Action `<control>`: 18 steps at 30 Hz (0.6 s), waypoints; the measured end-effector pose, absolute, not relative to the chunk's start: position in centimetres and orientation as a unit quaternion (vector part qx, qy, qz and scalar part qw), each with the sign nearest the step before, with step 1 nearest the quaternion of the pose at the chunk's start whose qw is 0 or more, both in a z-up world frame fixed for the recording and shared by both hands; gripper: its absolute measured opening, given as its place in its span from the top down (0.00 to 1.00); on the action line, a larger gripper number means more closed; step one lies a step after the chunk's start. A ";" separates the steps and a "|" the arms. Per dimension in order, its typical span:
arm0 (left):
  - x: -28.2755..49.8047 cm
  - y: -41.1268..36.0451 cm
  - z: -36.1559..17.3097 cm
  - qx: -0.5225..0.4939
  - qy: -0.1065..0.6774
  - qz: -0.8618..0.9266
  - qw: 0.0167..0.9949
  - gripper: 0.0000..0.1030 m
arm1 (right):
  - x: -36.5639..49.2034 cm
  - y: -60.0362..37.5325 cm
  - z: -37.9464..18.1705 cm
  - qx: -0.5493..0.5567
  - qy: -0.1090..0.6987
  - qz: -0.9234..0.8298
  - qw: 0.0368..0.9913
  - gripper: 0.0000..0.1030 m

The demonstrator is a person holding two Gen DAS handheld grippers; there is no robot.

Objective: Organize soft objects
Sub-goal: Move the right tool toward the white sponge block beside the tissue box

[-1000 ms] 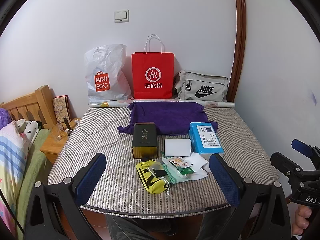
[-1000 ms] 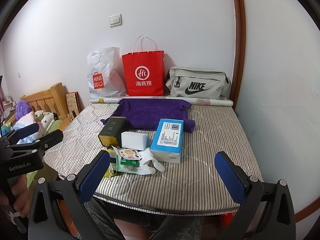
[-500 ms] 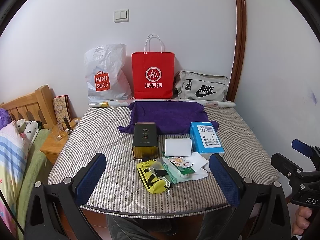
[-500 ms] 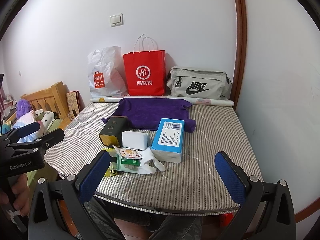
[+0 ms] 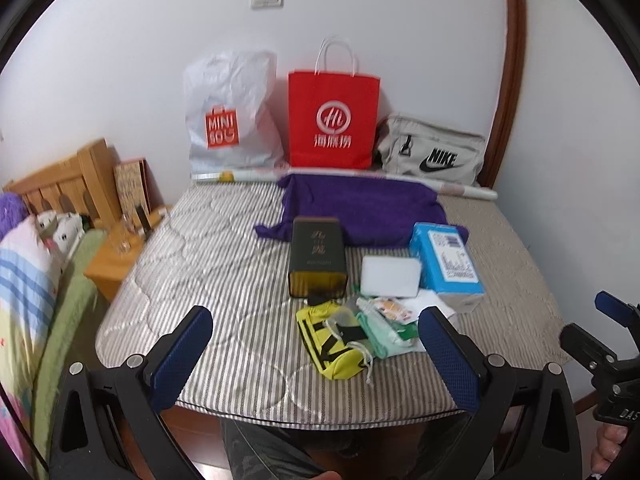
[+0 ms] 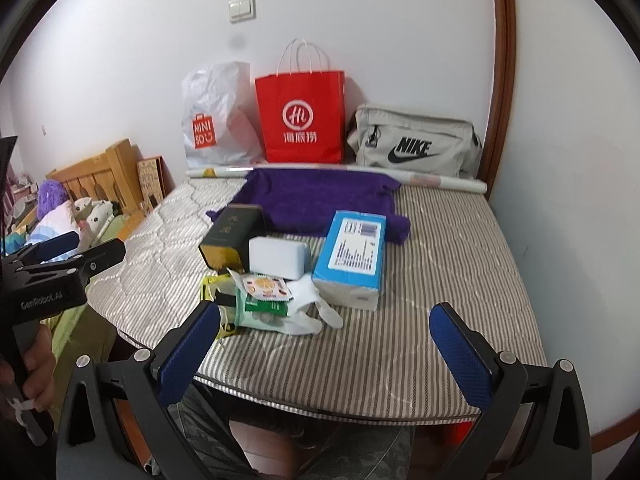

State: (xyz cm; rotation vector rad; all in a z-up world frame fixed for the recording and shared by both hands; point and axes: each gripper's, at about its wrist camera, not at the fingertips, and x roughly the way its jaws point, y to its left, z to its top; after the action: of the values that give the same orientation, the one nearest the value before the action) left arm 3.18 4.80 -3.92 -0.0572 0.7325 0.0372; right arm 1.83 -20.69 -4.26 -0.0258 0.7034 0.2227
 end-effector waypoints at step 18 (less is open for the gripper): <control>8.8 5.0 -14.0 -0.046 0.457 -0.020 0.888 0.01 | 7.7 -21.0 -12.7 0.033 0.450 0.148 0.880 0.00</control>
State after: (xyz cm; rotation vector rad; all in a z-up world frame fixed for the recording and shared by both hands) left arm 8.79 5.02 -13.99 -0.0946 0.9497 -0.0424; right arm 7.69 -20.95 -12.75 0.0694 0.9369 0.3080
